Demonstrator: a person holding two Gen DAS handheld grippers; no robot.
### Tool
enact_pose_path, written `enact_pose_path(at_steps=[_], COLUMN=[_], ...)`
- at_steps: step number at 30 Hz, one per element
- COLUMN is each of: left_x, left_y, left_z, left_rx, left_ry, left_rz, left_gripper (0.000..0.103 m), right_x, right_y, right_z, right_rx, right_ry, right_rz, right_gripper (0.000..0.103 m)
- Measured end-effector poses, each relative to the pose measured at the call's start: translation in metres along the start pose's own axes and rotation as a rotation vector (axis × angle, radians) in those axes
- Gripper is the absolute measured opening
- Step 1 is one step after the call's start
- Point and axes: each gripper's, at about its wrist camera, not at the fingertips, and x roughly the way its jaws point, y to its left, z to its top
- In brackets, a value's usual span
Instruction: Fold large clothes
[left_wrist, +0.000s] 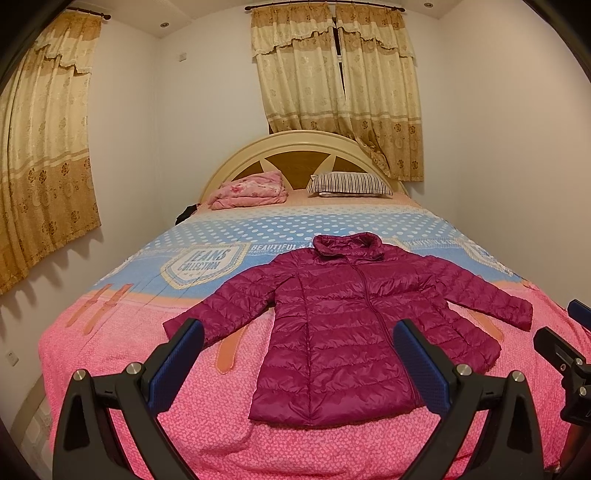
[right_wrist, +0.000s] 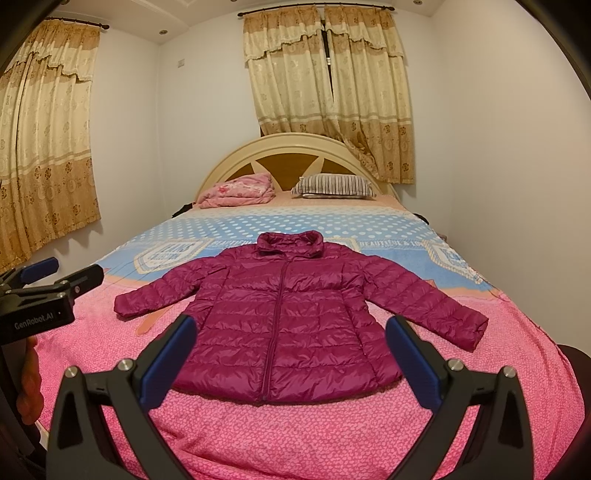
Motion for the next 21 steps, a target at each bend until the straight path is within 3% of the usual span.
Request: enact_pose_path(at_steps=[15, 21], left_x=[0.002, 0.030], left_y=[-0.001, 0.000], left_z=[-0.001, -0.008], left_rx=[0.003, 0.008], left_ry=[0.011, 0.043], left_rz=[0.002, 0.011], left_gripper=[0.102, 0.102], right_x=[0.004, 0.033], right_y=[0.003, -0.017], right_z=[-0.003, -0.015], right_rx=[0.000, 0.032], right_ry=[0.020, 0.090], right_rz=[0.015, 0.022], right_gripper=[0.103, 0.103])
